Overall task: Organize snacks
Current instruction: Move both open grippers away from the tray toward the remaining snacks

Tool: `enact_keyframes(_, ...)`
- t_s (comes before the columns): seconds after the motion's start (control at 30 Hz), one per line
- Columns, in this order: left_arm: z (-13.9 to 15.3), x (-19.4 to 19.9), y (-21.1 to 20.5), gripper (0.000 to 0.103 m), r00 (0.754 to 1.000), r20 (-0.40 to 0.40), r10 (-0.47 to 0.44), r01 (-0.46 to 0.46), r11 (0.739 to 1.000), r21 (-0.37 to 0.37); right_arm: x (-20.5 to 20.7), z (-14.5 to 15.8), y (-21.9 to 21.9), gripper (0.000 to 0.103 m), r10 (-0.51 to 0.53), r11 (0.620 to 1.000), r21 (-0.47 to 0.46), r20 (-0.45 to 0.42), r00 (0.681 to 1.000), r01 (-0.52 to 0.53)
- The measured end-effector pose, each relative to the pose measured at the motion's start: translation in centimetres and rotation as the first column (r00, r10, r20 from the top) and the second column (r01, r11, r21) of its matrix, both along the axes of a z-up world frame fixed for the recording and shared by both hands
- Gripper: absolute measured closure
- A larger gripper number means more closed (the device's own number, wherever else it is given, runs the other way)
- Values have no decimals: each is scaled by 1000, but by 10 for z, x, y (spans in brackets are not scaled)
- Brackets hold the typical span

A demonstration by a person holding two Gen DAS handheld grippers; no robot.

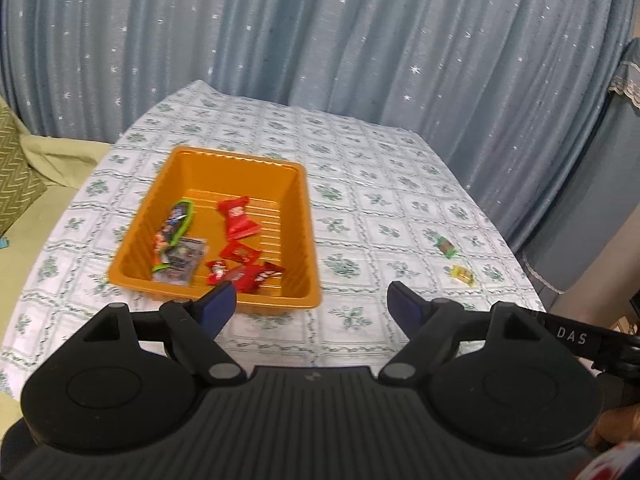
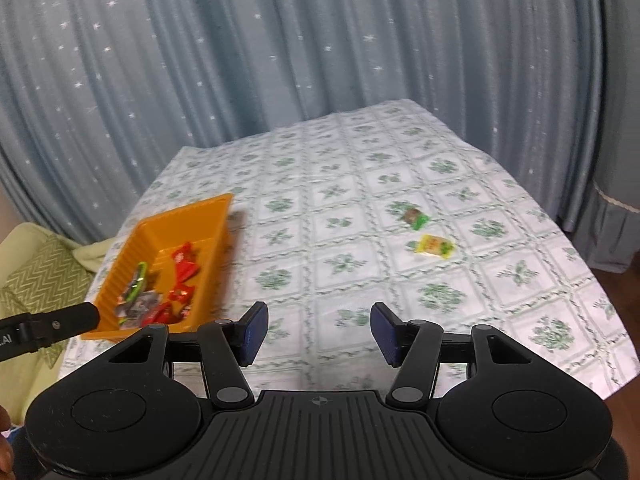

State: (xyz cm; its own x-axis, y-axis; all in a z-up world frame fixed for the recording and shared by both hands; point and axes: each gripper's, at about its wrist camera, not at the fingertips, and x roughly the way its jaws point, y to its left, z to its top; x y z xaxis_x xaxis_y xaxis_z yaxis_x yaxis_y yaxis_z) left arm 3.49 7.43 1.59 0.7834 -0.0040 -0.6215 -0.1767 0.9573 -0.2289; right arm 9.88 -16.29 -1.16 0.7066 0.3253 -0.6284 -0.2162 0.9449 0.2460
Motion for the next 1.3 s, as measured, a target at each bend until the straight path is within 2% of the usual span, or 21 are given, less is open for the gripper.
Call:
enact_keyframes(0.3, -5, 30, -31, 20, 997, -4, -75, 75, 997, 1, 15, -10, -43, 46, -88, 996, -31, -6, 996, 88)
enact_keyframes(0.6, -13, 69, -61, 20, 990, -22, -137, 137, 991, 5, 44, -20, -78, 46, -102, 992, -71, -1, 995, 102)
enact_keyframes(1.0, -42, 138, -91, 18, 980, -59, -192, 193, 981, 4, 113, -45, -98, 46, 73, 979, -192, 5, 997, -71)
enact_keyframes(1.3, -70, 180, -97, 17, 975, -86, -205, 204, 979, -10, 168, -89, -91, 46, 238, 927, -295, -22, 971, -233)
